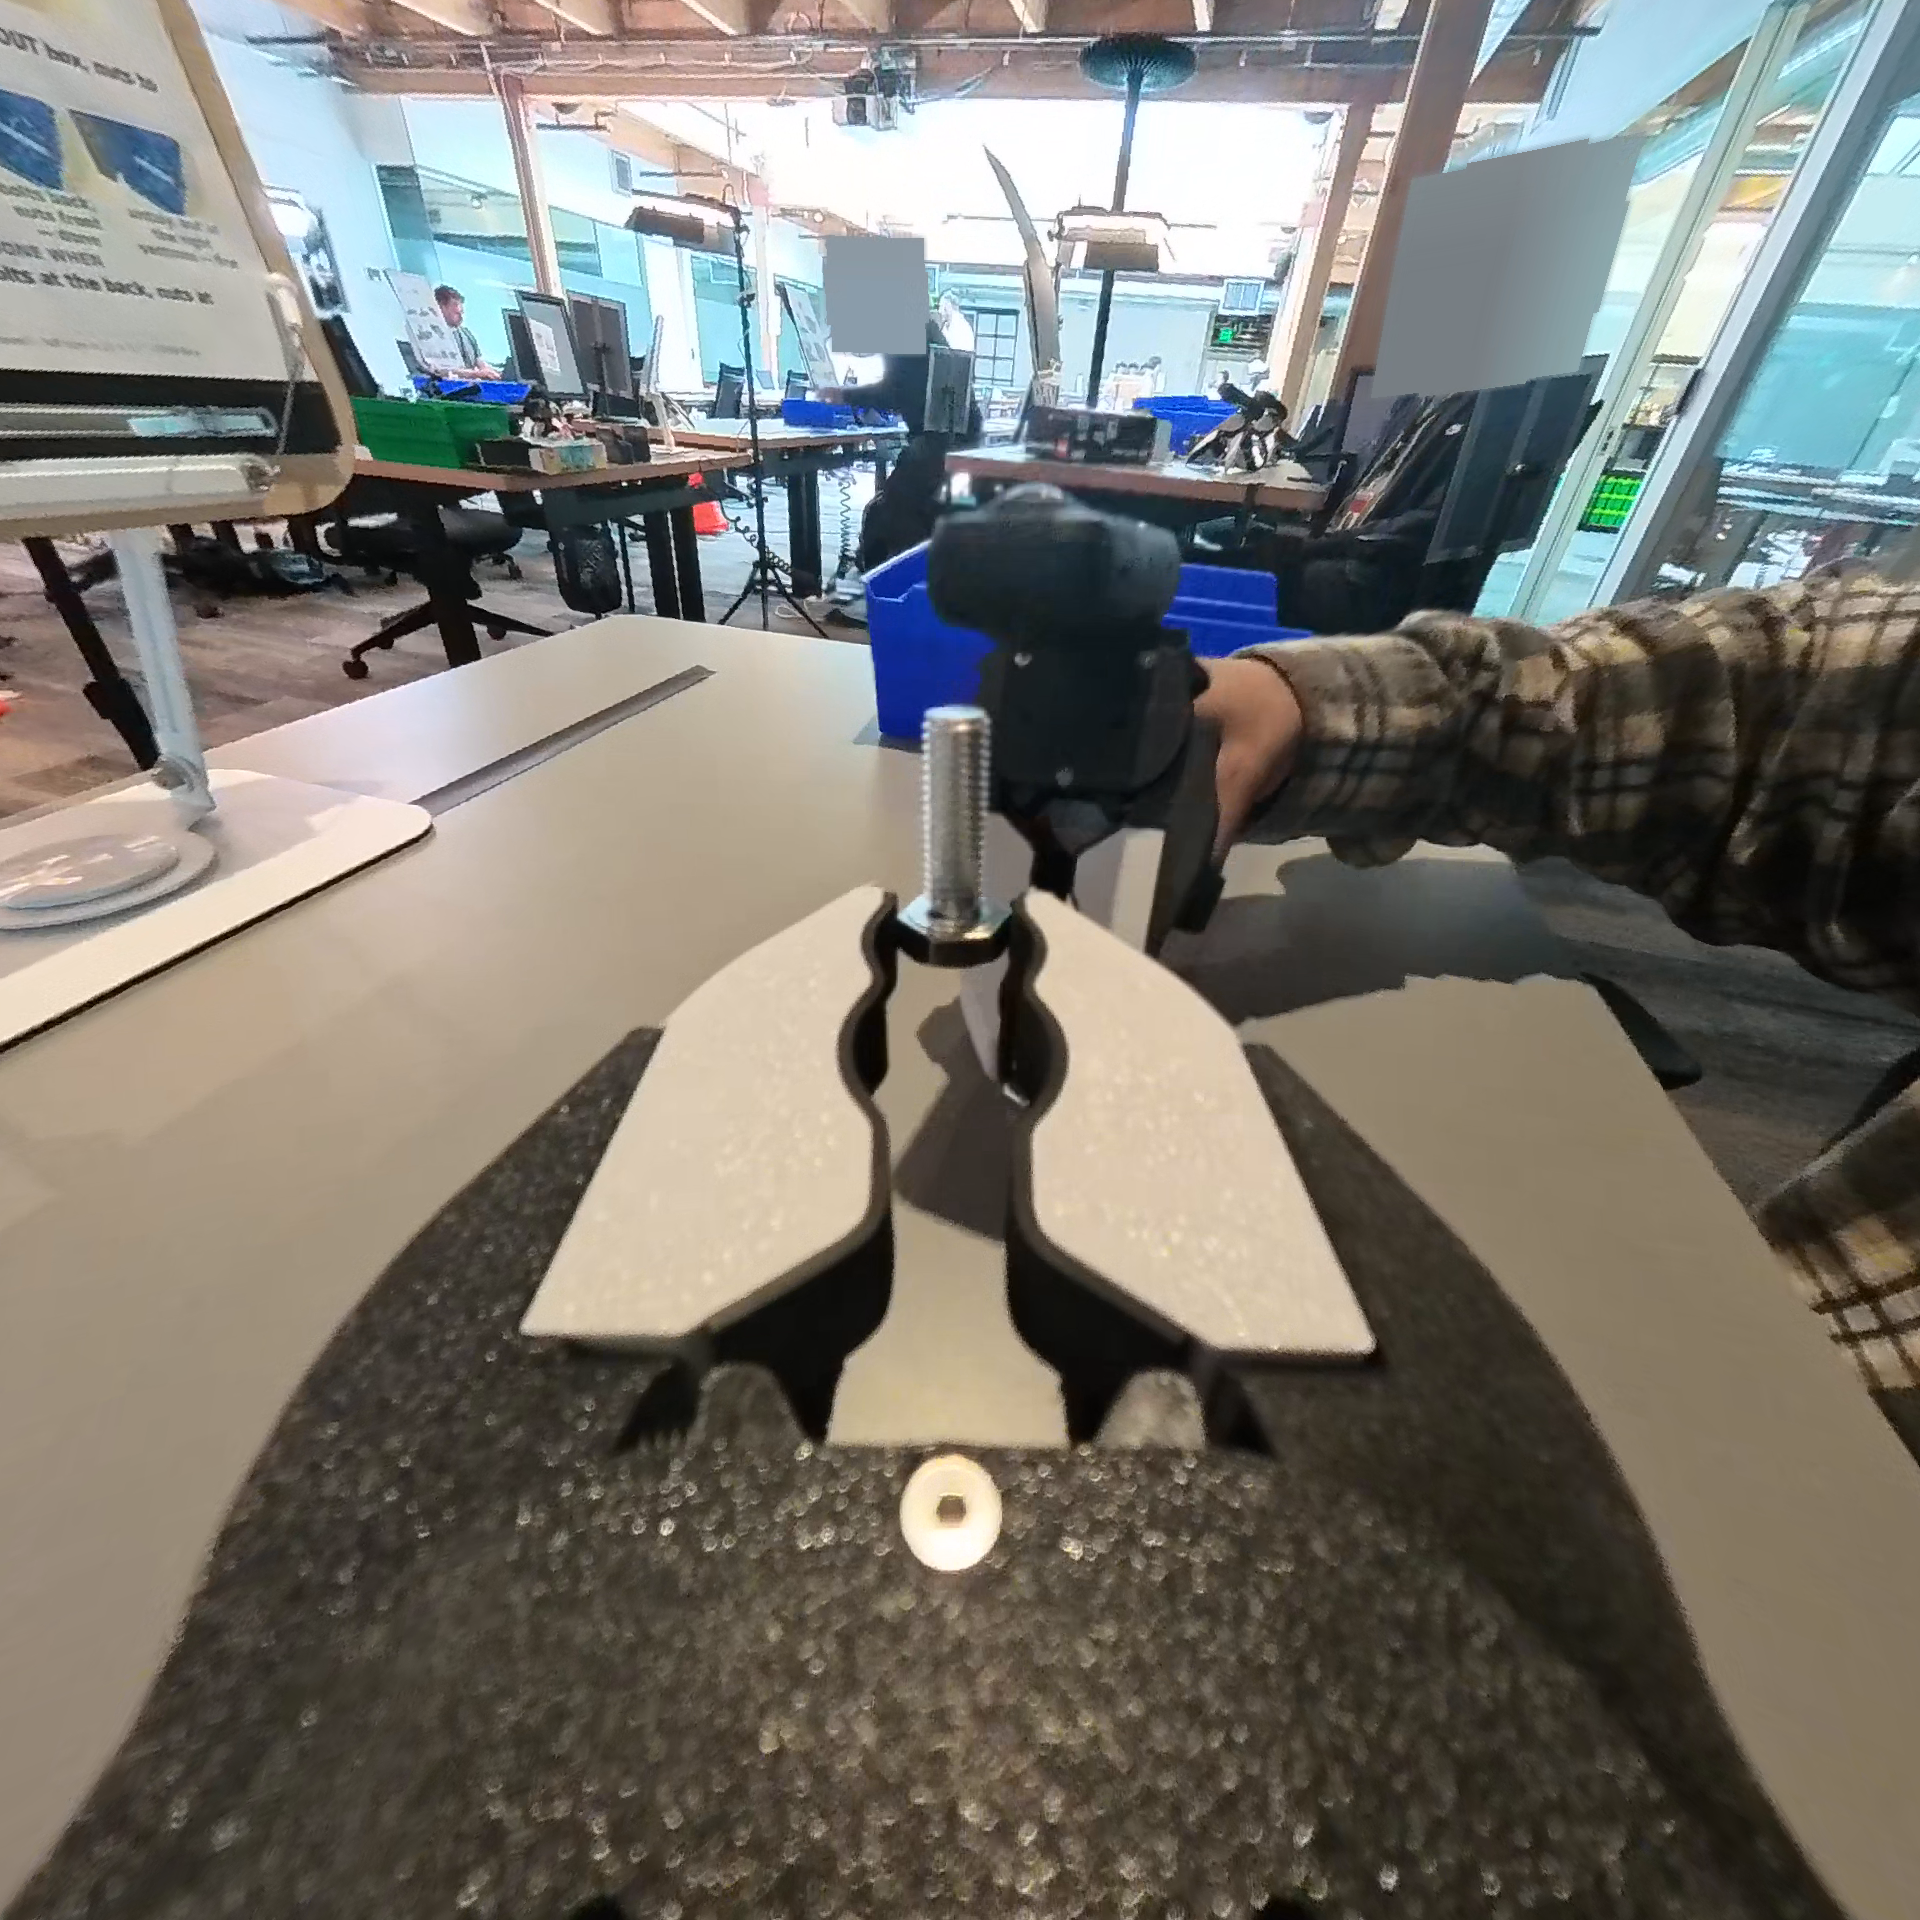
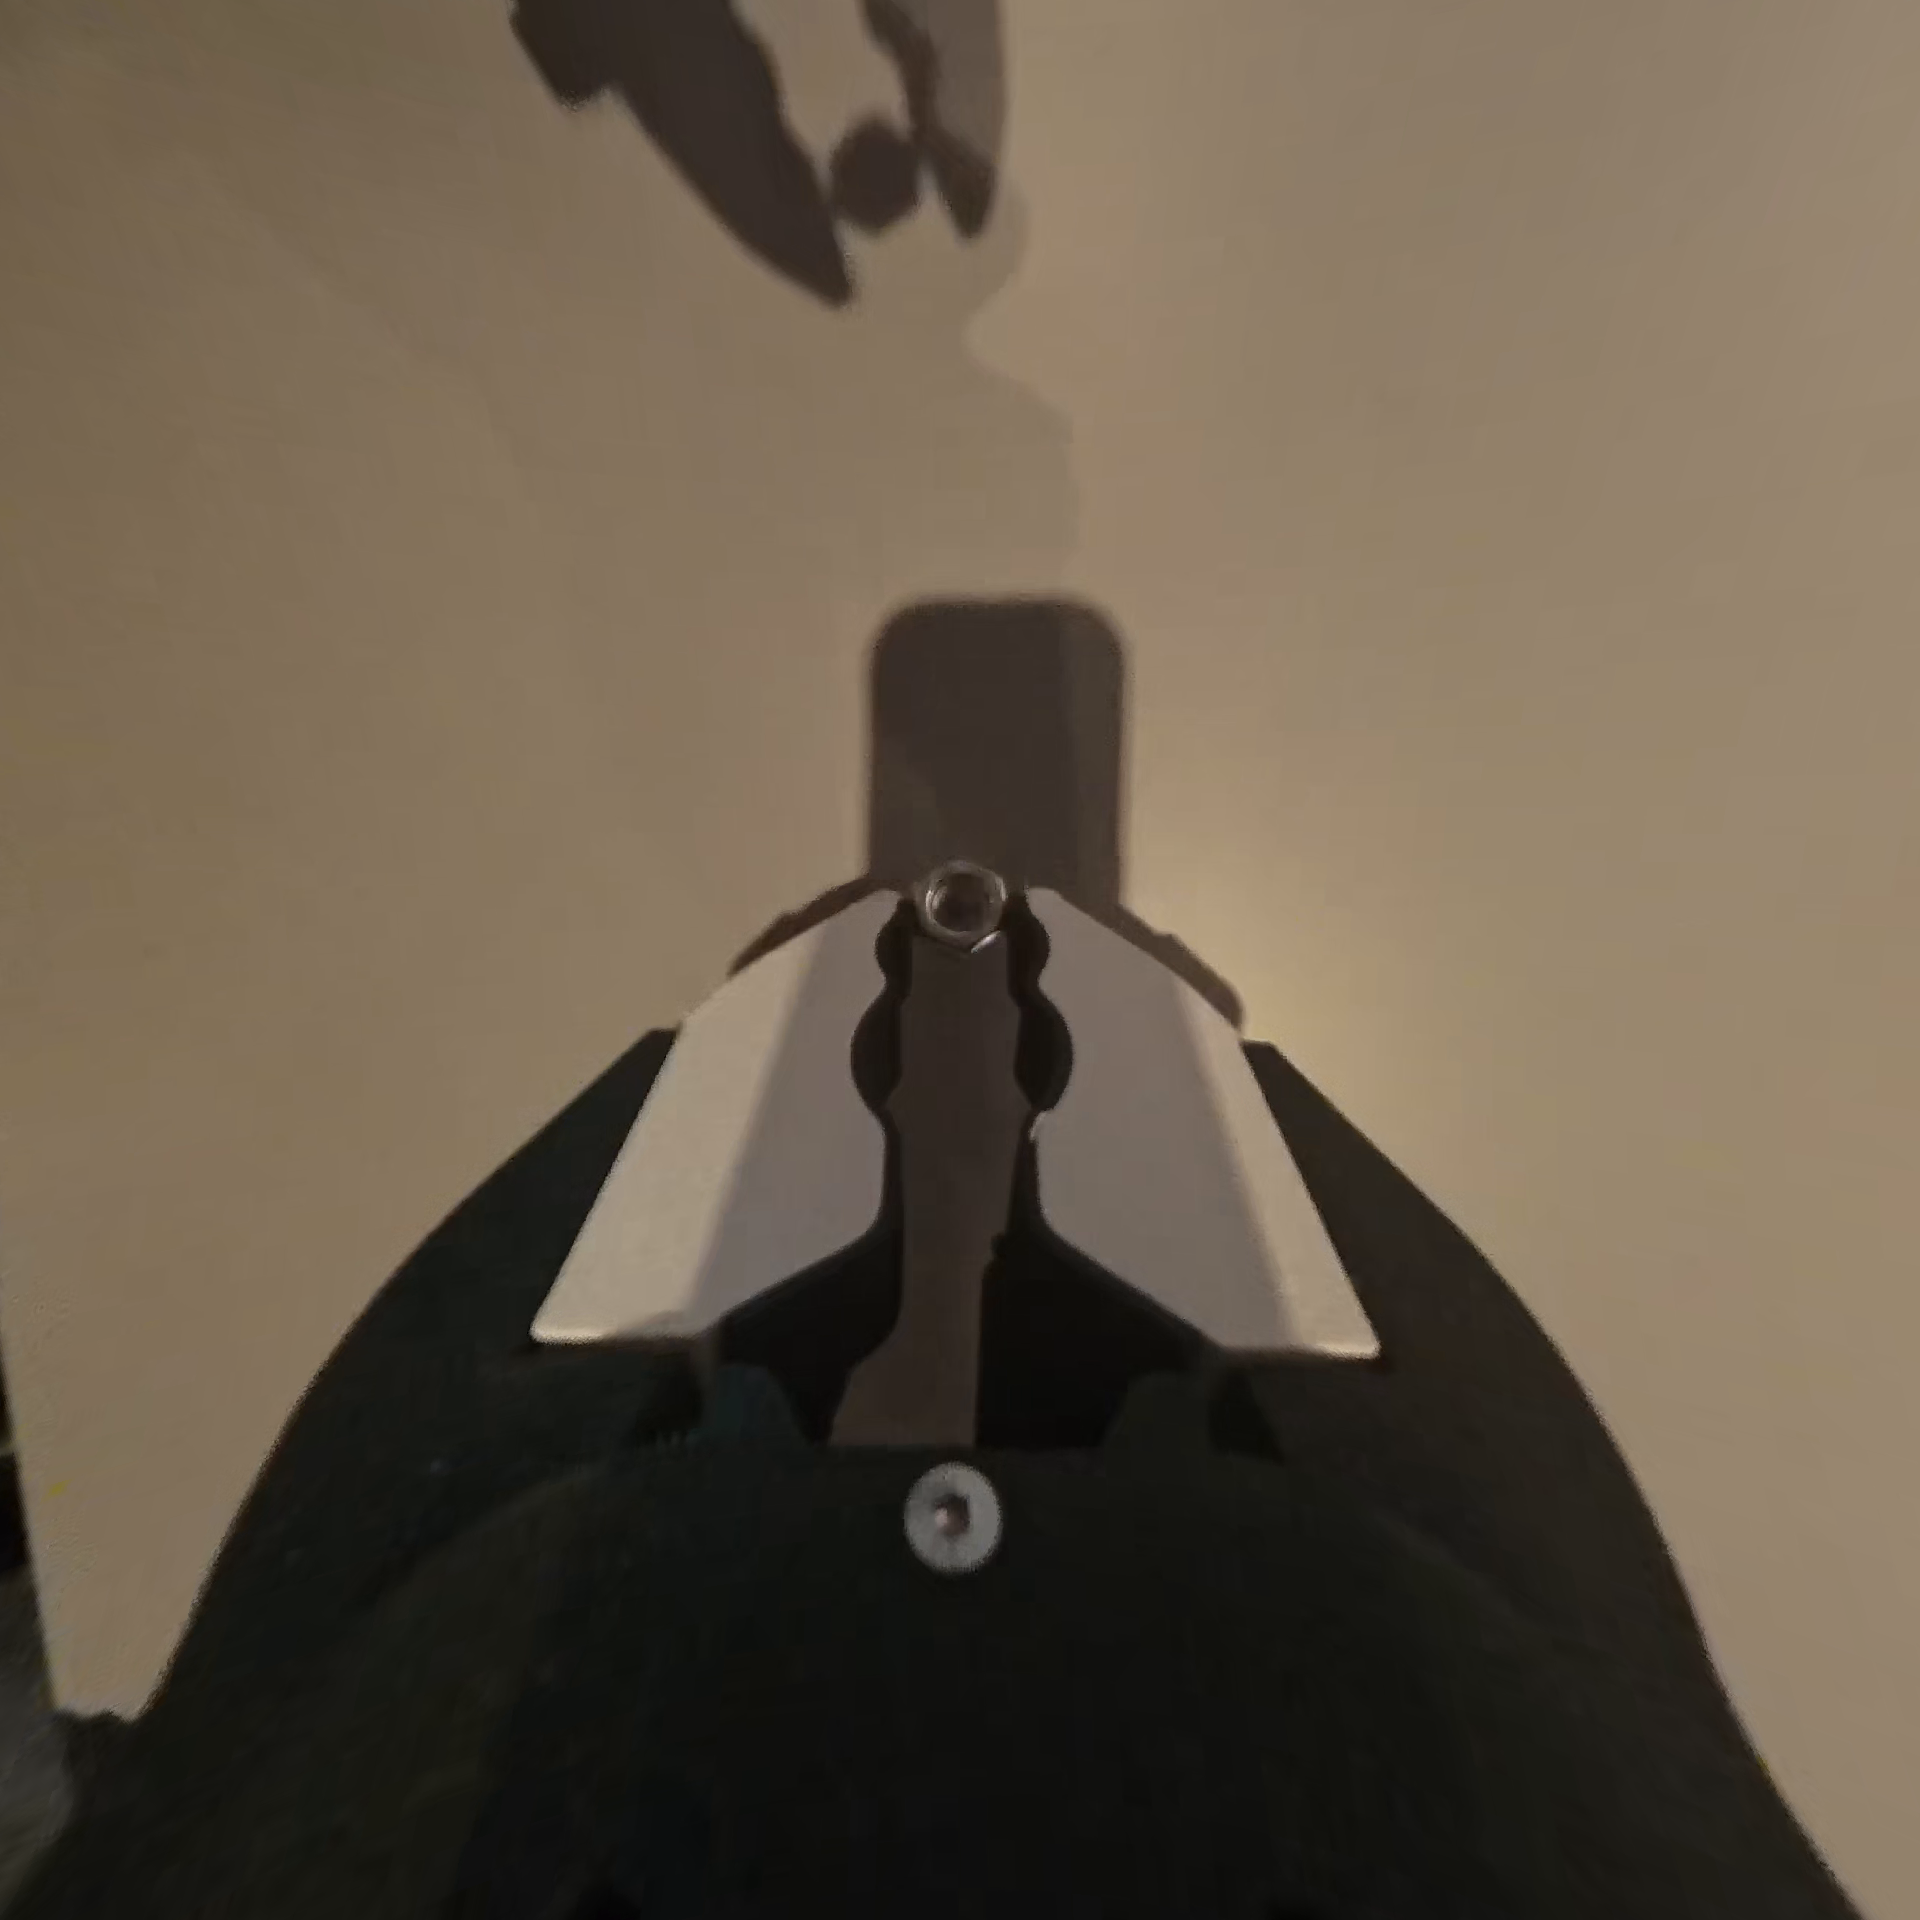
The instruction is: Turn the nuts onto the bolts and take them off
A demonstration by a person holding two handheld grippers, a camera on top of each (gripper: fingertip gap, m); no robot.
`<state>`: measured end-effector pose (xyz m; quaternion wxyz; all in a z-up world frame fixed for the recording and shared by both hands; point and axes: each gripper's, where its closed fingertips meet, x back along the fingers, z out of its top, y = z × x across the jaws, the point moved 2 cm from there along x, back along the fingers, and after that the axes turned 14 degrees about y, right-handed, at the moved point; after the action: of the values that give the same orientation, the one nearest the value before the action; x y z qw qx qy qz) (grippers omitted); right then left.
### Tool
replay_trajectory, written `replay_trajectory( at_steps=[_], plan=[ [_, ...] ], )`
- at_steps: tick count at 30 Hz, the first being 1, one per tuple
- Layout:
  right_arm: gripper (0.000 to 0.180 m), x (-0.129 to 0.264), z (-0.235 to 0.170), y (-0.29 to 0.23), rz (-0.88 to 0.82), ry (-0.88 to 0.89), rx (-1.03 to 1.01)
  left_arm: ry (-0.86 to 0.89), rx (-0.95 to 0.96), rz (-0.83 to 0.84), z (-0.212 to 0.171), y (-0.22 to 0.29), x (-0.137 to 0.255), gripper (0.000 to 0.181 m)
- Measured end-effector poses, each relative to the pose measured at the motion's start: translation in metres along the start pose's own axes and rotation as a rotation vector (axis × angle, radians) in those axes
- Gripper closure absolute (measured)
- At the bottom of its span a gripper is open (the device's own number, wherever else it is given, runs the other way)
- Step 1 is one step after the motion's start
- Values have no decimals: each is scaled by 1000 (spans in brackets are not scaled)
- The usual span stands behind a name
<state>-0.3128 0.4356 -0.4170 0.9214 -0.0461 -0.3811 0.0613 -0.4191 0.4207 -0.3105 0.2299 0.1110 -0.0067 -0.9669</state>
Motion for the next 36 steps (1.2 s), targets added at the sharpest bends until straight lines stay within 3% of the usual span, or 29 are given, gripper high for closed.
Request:
replay_trajectory(
  at_steps=[5, 7, 13, 15, 20, 22, 36],
  plan=[
    [162, -1, -5, 0, 11, 3, 15, 6, 14, -12, -2, -1, 0, 161],
    [154, 3, 0, 0, 13, 29, 10, 5, 12, -13, -3, -2, 0, 161],
    [156, 51, 108, -6, -40, 550, -16, -8, 4, -29, -7, 3, -2, 161],
    [156, 54, 132, -14, -44, 630, 19, -17, 2, -39, -9, 5, -4, 161],
    [154, 29, 144, -24, -11, 568, 90, -29, -8, -50, -11, 8, -5, 161],
    [167, 24, 144, -27, 11, 550, 104, -38, -8, -54, -12, 9, -5, 161],
    [170, 33, 146, -27, 49, 528, 100, 8, 48, -113, -9, 14, -3, 154]
  ],
)
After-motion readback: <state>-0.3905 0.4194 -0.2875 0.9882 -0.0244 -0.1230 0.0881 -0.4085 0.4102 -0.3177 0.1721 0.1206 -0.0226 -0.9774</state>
